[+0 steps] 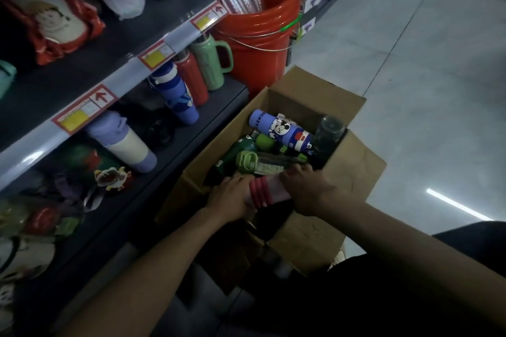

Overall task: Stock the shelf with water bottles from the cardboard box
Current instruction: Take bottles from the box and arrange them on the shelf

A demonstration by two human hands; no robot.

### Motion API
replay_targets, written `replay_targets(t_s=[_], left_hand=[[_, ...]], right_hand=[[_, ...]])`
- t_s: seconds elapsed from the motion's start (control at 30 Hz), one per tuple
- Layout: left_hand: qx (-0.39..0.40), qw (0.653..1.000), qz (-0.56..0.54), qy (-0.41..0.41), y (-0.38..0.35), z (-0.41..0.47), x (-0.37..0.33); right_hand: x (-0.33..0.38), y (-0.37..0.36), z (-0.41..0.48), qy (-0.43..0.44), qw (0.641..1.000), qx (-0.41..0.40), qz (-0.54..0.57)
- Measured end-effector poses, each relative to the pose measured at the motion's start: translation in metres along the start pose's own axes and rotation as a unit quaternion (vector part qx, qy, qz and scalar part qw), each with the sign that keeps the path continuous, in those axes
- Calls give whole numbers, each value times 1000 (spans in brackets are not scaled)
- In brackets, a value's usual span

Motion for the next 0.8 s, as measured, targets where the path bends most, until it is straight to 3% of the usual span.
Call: replay_targets(t_s=[0.3,0.4,0.6,0.73,0.8], left_hand=[[-60,996,22,-68,65,-25,5],[-66,997,10,-47,104,-38,8],[-107,981,-160,8,181,-74,48],[-174,957,-229,26,230,-107,80],[-217,923,-316,41,250,-128,97]], right_hand=[[4,22,4,16,999,13,36],[12,48,8,45,998,-31,9],[58,111,8,89,972,-208,63],[94,133,0,117,949,-231,182],[112,138,-6,114,942,-220,227]])
Point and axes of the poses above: each hand's wrist, its own z-axis towards the middle knuckle, its own y-axis out of the back of the hand, x = y × z, the point moved 9 cm from there along z, towards the middle knuckle, and after that the axes turned 9 degrees about -x, right-handed, at the moved point
